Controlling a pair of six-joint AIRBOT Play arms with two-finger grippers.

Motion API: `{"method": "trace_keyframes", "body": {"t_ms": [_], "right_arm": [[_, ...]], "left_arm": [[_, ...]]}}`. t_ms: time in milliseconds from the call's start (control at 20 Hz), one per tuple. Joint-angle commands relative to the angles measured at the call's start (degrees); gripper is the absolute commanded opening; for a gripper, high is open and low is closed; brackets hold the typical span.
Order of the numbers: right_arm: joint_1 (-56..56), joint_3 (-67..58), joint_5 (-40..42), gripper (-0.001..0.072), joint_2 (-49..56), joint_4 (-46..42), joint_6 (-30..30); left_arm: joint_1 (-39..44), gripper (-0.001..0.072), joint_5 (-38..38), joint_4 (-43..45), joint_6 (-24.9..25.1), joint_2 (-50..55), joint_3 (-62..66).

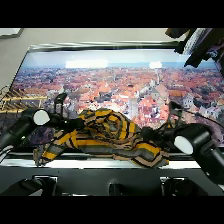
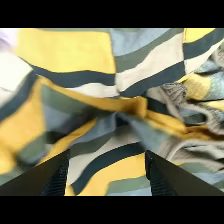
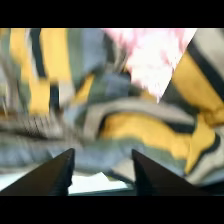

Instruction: Fold the clothes and pants, and hang the long-sleeved shirts on hangers.

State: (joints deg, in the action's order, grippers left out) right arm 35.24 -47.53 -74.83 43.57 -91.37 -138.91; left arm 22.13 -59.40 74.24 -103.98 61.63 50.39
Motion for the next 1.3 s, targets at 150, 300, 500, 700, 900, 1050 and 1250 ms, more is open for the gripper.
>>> {"method": "trace_keyframes", "body": {"t_ms": [150,300,500,700,900,1050,1250], "right_arm": [[13.14,-1.68,0.04,0.0503,12.63,-10.67,-1.46],[13.0,-1.68,4.02,0.0506,20.22,-11.8,-1.46],[13.05,-1.68,8.04,0.0506,23.32,-7.96,-2.32],[13.05,-1.68,9.01,0.0505,23.32,-4.33,-2.56],[13.05,-3.17,7.26,0.0505,23.26,-3.93,-2.56],[13.05,-4.52,5.92,0.0501,21.86,-4.17,-3.74],[13.05,-4.52,4.46,0.05,24.46,-7.5,-5.64]], "left_arm": [[3.69,0.0544,2.51,4.94,3.52,-3.1,0.22],[5.77,0.0544,4.0,4.92,3.5,-2.32,0.24],[6.58,0.0544,3.96,4.92,3.5,-1.33,0.22],[6.54,0.0544,3.98,4.92,3.5,-0.74,0.22],[6.54,0.0543,3.96,4.92,3.5,-0.2,0.24],[6.54,0.0544,3.98,4.92,3.52,-0.17,0.24],[6.54,0.0543,4.0,4.92,3.52,-0.13,0.22]]}}
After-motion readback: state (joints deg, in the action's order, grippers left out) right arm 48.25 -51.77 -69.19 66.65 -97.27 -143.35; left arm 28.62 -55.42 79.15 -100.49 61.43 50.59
